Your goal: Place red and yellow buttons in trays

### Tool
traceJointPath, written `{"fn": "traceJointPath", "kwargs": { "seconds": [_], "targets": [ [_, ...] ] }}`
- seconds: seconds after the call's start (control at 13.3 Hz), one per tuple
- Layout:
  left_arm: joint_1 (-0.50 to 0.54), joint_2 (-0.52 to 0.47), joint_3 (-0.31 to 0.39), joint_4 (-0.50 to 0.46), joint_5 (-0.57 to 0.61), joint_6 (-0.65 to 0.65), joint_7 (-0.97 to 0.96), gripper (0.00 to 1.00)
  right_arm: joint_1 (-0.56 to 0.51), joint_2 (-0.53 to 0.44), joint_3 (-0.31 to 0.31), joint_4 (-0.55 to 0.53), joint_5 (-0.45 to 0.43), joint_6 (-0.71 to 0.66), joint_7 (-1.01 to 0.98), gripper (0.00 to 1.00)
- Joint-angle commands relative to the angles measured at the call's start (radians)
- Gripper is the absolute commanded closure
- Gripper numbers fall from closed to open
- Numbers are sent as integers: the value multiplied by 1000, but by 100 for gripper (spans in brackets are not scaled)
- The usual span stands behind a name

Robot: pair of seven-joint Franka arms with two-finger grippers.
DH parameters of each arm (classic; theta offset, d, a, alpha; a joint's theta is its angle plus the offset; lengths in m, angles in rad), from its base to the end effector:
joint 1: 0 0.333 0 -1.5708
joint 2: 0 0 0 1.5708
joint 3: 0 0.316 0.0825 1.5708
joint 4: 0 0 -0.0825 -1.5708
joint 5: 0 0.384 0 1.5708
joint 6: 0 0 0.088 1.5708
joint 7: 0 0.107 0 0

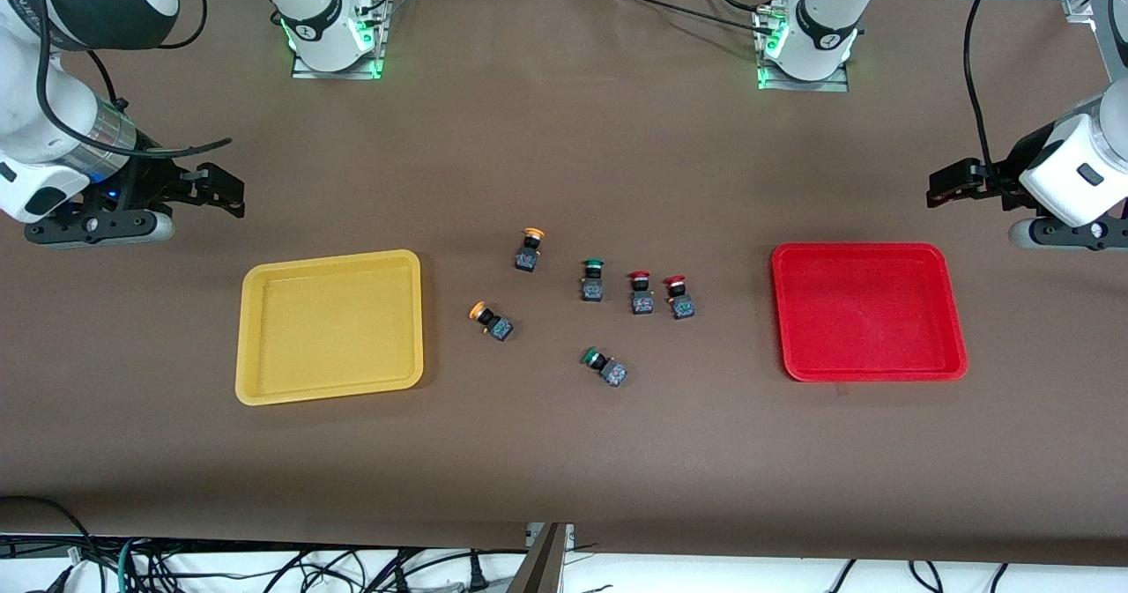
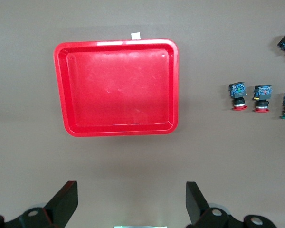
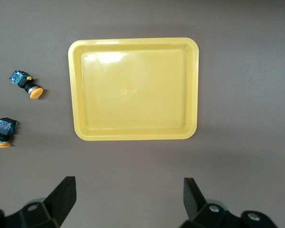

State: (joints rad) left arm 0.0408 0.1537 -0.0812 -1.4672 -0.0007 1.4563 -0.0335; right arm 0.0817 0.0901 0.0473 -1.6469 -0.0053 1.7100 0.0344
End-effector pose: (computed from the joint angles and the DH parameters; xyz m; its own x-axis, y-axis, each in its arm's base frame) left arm 0.5864 -0.0202 0.5761 0.9865 -0.0075 -0.1637 -0.0064 -1.0000 0.0076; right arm 0.5833 0.0741 0.5488 0.9951 0.0951 -0.0268 0.0952 -0.9955 0.0019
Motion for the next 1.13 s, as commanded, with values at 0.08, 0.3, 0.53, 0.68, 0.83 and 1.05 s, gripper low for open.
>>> {"fn": "traceJointPath", "kwargs": {
  "seconds": [0.08,0.3,0.53,0.68,0.83,1.05],
  "targets": [
    [-2,15,0,34,-1,-20,3,0,-10,14,8,29,-2,-9,-5,0],
    [-4,15,0,35,-1,-22,3,0,-10,13,8,29,-4,-9,-5,0],
    [-6,18,0,56,-1,-20,3,0,-10,14,8,29,-2,-9,-5,0],
    [-9,46,-2,102,-1,-22,3,0,-10,14,8,29,-2,-9,-4,0],
    [-10,50,-3,108,1,-22,4,0,-10,13,8,29,-1,-9,-4,0],
    [-88,56,-3,108,13,-19,-11,0,-8,13,8,29,1,-9,7,0]
  ]
}}
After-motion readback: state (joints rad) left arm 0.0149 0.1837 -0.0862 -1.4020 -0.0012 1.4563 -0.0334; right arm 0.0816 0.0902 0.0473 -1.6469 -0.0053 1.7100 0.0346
